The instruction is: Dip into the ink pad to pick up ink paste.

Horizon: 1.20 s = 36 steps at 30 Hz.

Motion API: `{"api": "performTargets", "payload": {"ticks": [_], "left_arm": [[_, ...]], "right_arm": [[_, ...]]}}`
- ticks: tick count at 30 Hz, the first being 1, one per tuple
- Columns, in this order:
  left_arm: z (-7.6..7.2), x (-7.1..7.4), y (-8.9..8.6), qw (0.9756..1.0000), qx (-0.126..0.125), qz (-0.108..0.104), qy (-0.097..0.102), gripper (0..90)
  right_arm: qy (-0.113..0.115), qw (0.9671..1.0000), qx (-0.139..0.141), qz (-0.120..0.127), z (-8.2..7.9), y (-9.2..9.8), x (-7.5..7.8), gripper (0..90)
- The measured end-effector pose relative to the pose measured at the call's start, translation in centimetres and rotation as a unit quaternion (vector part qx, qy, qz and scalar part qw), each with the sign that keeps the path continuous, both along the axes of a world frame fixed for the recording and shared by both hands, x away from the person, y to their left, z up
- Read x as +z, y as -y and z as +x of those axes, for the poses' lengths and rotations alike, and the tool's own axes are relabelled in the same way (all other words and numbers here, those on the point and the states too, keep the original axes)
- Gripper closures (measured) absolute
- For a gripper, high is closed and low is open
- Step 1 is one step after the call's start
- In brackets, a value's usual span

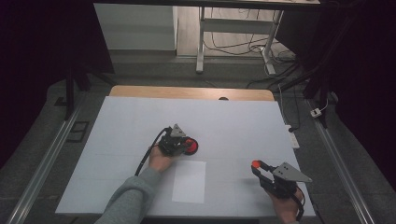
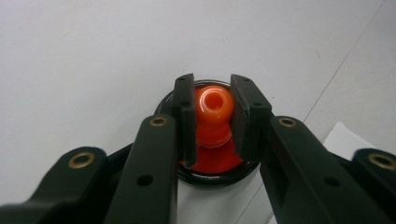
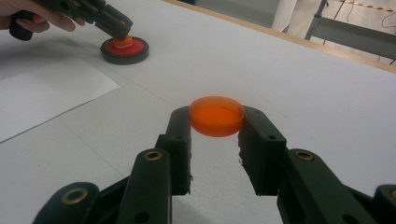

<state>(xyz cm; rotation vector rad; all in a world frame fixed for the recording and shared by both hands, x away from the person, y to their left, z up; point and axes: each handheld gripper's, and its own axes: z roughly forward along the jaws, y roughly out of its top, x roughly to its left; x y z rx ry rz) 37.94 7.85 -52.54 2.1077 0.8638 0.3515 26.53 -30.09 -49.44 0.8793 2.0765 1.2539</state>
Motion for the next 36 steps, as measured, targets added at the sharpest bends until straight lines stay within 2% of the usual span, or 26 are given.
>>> {"api": "performTargets", "payload": {"ticks": [3, 17, 27, 32, 34, 36], "left_arm": [[-0.02, -0.19, -0.24, 1.0, 0.0, -0.009, 0.001, 72.7], [-0.15, -0.27, -0.14, 1.0, -0.001, -0.006, 0.007, 72.9], [-0.2, -0.42, -0.26, 0.9998, 0.004, -0.016, 0.006, 72.8], [-0.2, -0.36, -0.22, 0.9999, 0.003, -0.013, 0.007, 72.7], [-0.28, -0.2, -0.02, 0.9999, 0.002, -0.001, 0.011, 72.6], [-0.34, -0.15, 0.12, 0.9999, 0.006, 0.002, 0.012, 72.6]], "right_arm": [[0.001, 1.0, -0.001, -0.001, -0.04, 0.01, 0.0, 64.5], [0.0, 1.0, -0.004, 0.0, -0.18, 0.21, 0.02, 64.4], [-0.002, 1.0, -0.006, 0.002, -0.19, 0.35, 0.01, 64.5], [-0.001, 1.0, -0.007, 0.002, -0.25, 0.36, 0.03, 64.4], [0.0, 1.0, -0.007, 0.003, -0.25, 0.37, 0.02, 64.4], [0.0, 1.0, -0.007, 0.004, -0.24, 0.4, 0.05, 64.5]]}}
